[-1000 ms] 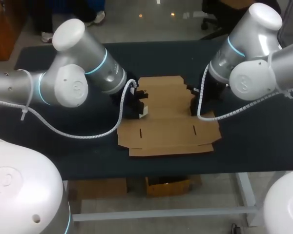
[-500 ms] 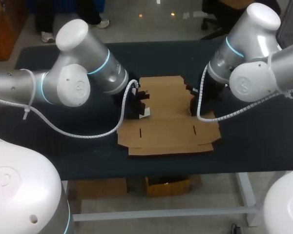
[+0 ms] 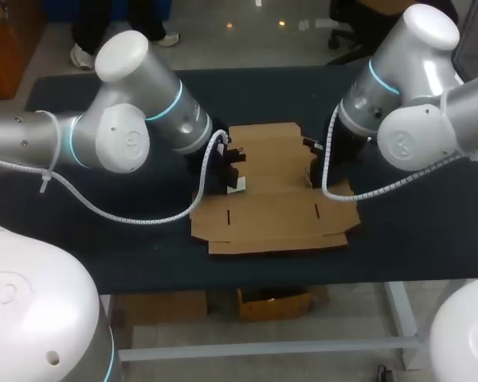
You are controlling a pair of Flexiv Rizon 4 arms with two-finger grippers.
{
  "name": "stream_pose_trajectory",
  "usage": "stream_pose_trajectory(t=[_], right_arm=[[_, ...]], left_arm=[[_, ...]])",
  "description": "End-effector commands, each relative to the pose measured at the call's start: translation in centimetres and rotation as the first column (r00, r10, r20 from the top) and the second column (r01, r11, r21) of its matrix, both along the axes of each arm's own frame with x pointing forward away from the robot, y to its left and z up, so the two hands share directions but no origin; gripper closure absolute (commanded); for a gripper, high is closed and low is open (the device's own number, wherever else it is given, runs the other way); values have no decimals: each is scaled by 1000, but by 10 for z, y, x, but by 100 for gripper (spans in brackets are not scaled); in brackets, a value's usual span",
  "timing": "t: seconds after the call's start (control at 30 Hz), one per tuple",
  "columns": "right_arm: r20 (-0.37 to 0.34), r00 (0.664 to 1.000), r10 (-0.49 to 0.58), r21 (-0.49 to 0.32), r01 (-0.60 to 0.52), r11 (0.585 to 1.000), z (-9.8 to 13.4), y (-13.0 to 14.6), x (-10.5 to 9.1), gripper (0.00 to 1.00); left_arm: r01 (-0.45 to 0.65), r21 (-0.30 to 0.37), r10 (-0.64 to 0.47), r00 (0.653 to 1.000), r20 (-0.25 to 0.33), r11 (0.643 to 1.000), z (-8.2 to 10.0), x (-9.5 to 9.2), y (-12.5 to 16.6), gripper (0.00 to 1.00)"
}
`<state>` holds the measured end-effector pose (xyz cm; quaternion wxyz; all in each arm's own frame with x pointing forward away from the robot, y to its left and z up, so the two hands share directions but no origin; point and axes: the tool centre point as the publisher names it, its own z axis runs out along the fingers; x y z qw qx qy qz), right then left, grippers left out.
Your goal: Assemble the packaging by folding the flat box into shape, placing the metal phone stand inside, and closing the box properly
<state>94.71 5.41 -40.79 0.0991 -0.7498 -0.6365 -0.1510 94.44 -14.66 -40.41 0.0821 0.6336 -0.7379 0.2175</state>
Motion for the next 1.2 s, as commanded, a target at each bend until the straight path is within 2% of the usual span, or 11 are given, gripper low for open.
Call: stream_pose_trajectory(t=[0.03, 0.53, 1.2], right_arm=[[11, 1000, -4, -1, 4, 1000, 0, 2, -4, 100], [27, 999, -42, 1, 42, 999, 1, -6, -7, 100], [7, 1000, -6, 2, 6, 1000, -8, 13, -2, 100]], left_arm=[[0, 14, 0, 1000, -2, 1000, -3, 2, -7, 100], [3, 22, -3, 1000, -9, 1000, -5, 3, -10, 100], [0, 20, 0, 1000, -16, 1000, -7, 3, -8, 100]])
